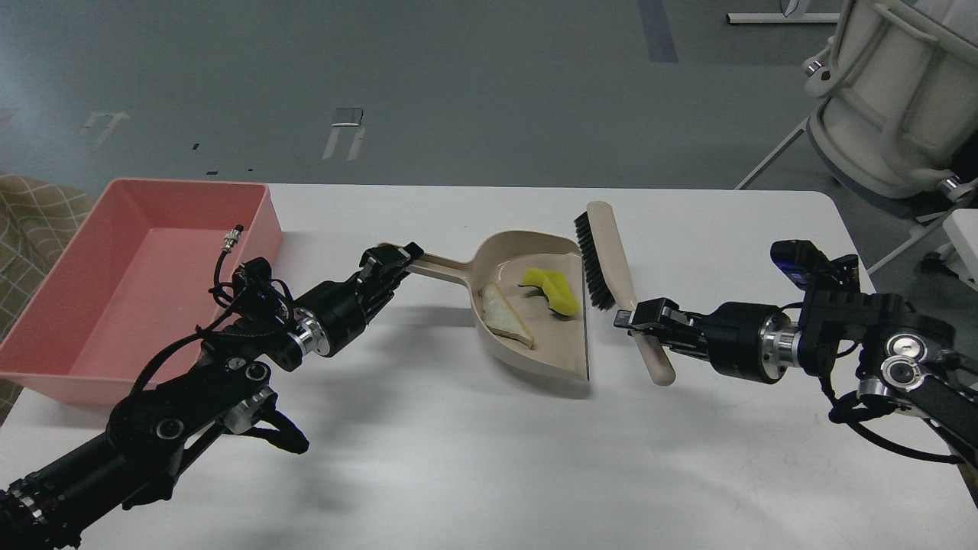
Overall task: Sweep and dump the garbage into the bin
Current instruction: 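Sweep the sponge and white item into the dustpan with the brush, then lower the brush onto the table and release it with the right gripper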
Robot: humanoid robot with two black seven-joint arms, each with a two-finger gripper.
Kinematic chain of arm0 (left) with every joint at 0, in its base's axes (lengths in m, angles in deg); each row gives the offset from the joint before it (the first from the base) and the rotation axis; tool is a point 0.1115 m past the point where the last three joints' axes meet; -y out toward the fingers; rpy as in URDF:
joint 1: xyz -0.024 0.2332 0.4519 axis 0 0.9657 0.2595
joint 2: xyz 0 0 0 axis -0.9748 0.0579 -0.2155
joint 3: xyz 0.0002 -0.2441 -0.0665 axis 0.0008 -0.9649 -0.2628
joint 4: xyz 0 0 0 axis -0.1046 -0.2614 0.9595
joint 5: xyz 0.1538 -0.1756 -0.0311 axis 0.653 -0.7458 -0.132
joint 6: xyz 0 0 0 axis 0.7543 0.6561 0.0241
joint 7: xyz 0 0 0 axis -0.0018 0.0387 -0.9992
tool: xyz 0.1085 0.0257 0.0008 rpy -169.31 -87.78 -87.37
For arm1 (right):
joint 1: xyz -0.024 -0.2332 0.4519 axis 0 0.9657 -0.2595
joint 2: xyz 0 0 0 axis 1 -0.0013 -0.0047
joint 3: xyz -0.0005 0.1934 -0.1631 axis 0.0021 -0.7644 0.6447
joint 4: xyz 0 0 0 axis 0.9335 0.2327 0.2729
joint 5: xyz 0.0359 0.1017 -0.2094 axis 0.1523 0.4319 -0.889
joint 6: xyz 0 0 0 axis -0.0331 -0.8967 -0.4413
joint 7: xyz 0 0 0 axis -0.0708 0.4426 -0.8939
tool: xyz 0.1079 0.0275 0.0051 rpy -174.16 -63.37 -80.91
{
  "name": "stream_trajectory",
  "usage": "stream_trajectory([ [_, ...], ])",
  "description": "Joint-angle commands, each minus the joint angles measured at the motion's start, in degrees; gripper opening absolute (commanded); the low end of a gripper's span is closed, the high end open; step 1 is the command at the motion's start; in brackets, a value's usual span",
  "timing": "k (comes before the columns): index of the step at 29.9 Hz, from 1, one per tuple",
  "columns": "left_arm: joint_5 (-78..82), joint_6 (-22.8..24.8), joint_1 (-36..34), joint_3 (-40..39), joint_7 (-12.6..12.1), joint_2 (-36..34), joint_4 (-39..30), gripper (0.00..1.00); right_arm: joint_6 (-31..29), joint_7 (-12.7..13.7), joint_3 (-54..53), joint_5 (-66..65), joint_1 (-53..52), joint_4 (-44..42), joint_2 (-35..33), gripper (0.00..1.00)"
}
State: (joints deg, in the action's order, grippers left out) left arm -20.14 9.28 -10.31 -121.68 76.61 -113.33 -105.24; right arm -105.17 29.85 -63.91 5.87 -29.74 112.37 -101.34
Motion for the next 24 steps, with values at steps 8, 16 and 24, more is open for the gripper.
stream_trajectory([
  [8, -0.1, 0.3, -0.2, -0.3, 2.2, 0.8, -2.2, 0.00, 0.0, -1.6, -2.9, 0.0, 1.9, -0.7, -1.6, 0.00],
  [16, -0.8, 0.2, -0.4, -0.6, 2.3, 1.6, -2.2, 0.00, 0.0, -1.4, -2.3, -0.2, 4.3, -1.0, -7.2, 0.00],
  [24, -4.2, 0.2, -1.9, -2.7, 1.9, 1.4, -2.3, 0.00, 0.0, -2.4, -2.8, 0.0, 7.0, 0.3, -17.1, 0.00],
])
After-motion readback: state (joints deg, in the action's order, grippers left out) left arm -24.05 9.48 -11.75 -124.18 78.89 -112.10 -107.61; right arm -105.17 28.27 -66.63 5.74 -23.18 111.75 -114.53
